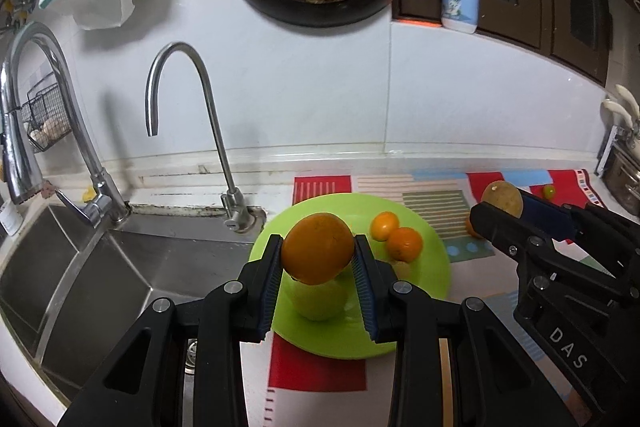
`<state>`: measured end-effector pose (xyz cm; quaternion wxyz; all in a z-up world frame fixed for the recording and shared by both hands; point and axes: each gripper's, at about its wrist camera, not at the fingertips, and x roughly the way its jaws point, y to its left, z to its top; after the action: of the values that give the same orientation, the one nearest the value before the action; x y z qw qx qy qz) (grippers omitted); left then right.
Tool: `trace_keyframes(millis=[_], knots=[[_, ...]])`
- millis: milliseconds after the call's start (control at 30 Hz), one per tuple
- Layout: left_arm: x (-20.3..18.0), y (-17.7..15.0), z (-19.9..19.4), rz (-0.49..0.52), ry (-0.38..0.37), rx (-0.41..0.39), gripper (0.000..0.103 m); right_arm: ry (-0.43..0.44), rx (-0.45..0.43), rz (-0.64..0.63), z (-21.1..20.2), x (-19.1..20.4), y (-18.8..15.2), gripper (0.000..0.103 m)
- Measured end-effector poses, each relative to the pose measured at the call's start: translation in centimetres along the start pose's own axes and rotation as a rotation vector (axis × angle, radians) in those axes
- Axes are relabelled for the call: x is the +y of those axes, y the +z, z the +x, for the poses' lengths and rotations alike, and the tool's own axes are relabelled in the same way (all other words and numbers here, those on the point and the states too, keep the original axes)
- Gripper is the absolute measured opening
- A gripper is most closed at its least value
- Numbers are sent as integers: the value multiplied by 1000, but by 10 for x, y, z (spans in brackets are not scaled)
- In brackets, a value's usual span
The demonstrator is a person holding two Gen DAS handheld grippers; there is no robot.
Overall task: Organize fruits
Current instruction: 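Carry the orange and yellow-brown fruit over the green plate with both tools, then lower both fruits onto the green plate and open both tools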
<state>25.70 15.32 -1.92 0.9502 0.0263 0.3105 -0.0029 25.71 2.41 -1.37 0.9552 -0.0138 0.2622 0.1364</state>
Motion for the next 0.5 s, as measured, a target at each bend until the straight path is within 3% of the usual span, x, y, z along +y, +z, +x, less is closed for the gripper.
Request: trace_keyframes(millis=[500], knots=[[19,-2,73,38,-7,83,34,70,119,-30,72,16,-15,29]])
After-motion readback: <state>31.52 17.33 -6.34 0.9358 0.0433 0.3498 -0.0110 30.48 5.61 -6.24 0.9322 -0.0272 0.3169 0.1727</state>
